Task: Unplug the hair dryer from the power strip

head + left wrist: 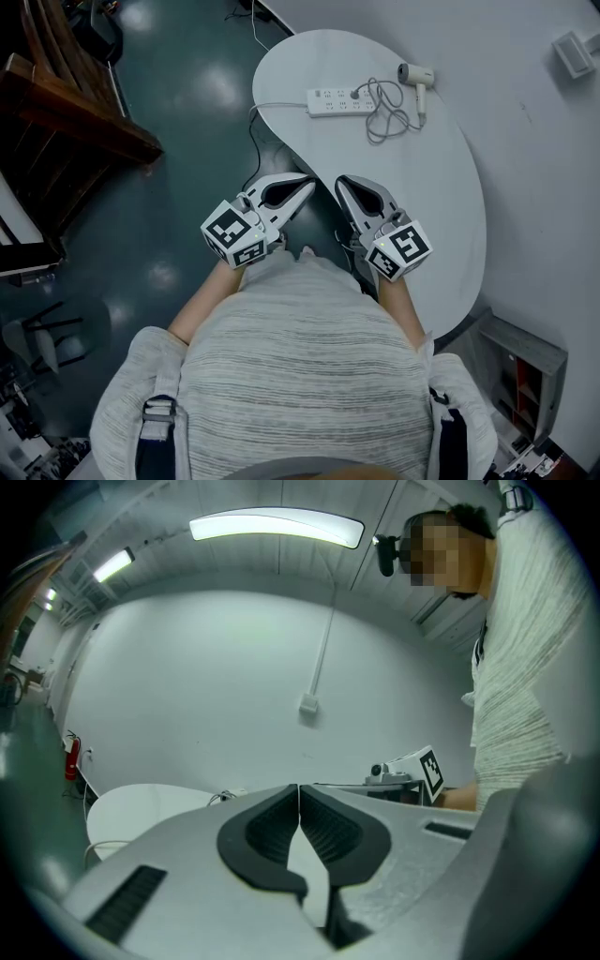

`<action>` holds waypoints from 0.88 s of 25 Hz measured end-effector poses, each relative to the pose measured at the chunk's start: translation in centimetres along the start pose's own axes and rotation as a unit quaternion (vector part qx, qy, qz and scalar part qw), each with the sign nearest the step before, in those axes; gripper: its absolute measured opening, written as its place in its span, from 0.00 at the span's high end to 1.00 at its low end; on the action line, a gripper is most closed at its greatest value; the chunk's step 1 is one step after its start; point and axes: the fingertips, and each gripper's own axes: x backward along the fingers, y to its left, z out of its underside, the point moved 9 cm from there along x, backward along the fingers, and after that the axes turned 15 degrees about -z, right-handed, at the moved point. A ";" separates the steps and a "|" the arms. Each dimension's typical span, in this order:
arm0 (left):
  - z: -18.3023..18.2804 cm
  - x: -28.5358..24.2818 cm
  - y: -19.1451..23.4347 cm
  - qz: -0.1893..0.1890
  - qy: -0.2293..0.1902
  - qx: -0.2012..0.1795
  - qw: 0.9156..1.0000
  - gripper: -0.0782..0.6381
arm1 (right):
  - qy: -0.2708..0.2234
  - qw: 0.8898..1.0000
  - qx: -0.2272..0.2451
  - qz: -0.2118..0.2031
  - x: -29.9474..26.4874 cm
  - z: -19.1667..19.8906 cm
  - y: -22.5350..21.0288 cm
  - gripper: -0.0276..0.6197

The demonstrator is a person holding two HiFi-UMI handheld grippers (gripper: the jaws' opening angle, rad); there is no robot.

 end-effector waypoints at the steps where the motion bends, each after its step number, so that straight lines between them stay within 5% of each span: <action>1: 0.0 0.1 -0.1 -0.002 -0.001 0.000 1.000 0.88 | 0.000 1.000 0.001 -0.002 0.1 0.0 0.1 0.92; 12: 0.1 1.0 -0.2 -0.009 -0.014 -0.001 1.000 0.88 | 0.007 1.000 -0.001 -0.003 0.3 0.6 0.7 0.92; 22: -1.8 0.0 4.5 0.002 -0.021 0.000 1.000 0.88 | 0.007 1.000 -0.007 0.016 -3.1 -0.1 -0.9 0.92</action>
